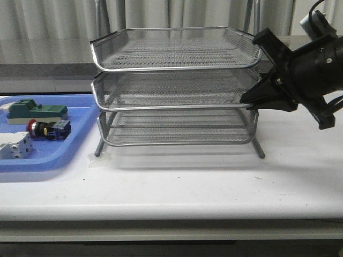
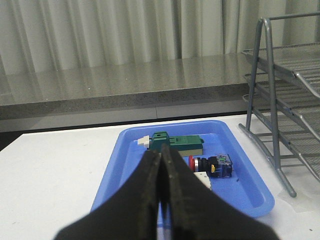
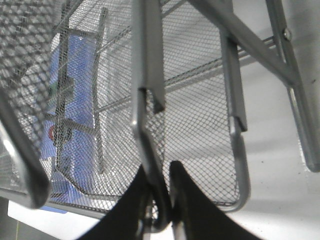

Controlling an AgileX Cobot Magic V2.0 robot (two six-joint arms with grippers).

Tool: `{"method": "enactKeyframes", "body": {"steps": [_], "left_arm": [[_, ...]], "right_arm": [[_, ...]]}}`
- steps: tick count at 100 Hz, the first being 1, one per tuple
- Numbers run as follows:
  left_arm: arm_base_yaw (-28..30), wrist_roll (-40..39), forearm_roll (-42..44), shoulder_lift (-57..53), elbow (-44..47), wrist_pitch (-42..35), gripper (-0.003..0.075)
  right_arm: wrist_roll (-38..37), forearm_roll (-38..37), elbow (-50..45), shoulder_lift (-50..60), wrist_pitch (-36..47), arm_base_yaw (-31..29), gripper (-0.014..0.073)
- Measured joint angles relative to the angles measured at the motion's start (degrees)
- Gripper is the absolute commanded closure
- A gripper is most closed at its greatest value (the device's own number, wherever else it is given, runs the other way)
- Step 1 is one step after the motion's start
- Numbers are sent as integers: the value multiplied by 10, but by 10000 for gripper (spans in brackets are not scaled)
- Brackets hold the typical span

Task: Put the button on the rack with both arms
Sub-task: 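Grip the middle tray edge and pull it out toward the robot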

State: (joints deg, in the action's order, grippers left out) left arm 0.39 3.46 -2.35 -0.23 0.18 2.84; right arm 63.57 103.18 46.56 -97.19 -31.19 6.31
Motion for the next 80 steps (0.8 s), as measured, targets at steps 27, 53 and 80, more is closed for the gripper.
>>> {"method": "enactKeyframes", "body": {"steps": [27, 53, 80], "left_arm": [[0, 0, 0, 0, 0, 0, 741], [0, 0, 0, 0, 0, 0, 741], [0, 0, 0, 0, 0, 0, 741]], "right_arm": [[1, -12, 0, 0, -2, 0, 643], [1, -28, -30, 14, -31, -4, 643], [1, -49, -118, 88, -42, -4, 643]]}}
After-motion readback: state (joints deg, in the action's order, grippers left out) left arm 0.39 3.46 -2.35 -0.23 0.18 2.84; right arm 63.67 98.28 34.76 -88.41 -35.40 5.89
